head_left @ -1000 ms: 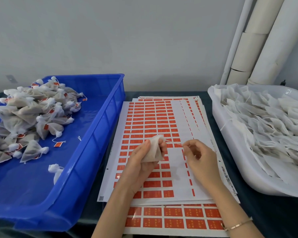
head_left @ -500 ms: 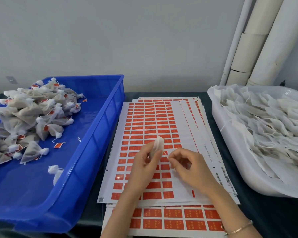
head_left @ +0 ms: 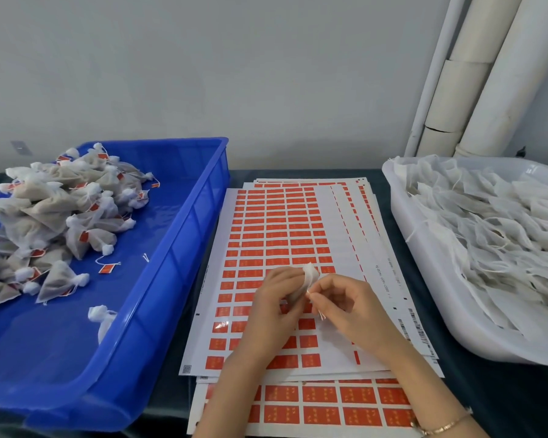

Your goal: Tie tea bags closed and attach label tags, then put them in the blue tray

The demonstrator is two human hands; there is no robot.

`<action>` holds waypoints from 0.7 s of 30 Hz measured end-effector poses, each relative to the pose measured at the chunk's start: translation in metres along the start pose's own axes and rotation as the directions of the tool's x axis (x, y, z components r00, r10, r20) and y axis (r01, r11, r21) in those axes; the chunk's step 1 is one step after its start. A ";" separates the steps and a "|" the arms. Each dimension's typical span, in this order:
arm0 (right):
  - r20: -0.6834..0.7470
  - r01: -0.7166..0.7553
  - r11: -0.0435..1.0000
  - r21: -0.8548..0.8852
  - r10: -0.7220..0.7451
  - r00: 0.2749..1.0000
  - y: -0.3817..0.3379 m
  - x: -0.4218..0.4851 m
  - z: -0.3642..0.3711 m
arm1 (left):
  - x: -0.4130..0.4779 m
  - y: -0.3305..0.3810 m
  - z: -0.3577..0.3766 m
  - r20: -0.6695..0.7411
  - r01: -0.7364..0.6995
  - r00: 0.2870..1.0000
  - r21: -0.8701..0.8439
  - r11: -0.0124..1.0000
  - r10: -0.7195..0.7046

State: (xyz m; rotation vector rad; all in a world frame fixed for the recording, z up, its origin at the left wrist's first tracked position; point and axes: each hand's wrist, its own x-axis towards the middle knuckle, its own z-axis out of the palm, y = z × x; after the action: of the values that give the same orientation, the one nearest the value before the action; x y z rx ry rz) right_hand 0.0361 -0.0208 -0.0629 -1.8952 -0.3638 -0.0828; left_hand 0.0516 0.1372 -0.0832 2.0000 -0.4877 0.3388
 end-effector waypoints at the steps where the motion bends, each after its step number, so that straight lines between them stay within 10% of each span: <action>1: 0.008 0.001 1.000 0.001 -0.001 1.000 0.000 0.000 0.001 | 0.000 -0.001 0.000 0.020 -0.020 1.000 0.012 1.000 0.020; 9: -0.003 0.059 0.996 0.061 -0.059 0.998 -0.002 0.000 0.004 | -0.001 -0.002 0.004 0.072 -0.009 0.997 0.007 1.000 0.008; 16: -0.288 0.008 1.000 0.015 -0.004 0.958 0.005 0.001 0.004 | -0.001 0.011 0.000 0.007 0.163 0.986 -0.209 0.964 -0.165; 21: -0.119 -0.054 0.997 -0.058 0.047 0.992 0.008 0.003 0.010 | -0.004 0.024 -0.006 0.057 0.205 0.979 -0.309 0.929 -0.197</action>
State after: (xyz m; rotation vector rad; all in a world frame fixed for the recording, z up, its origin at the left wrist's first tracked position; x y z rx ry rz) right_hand 0.0397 -0.0129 -0.0731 -1.9486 -0.2349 -0.1728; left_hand 0.0364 0.1337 -0.0636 1.7258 -0.3245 0.0996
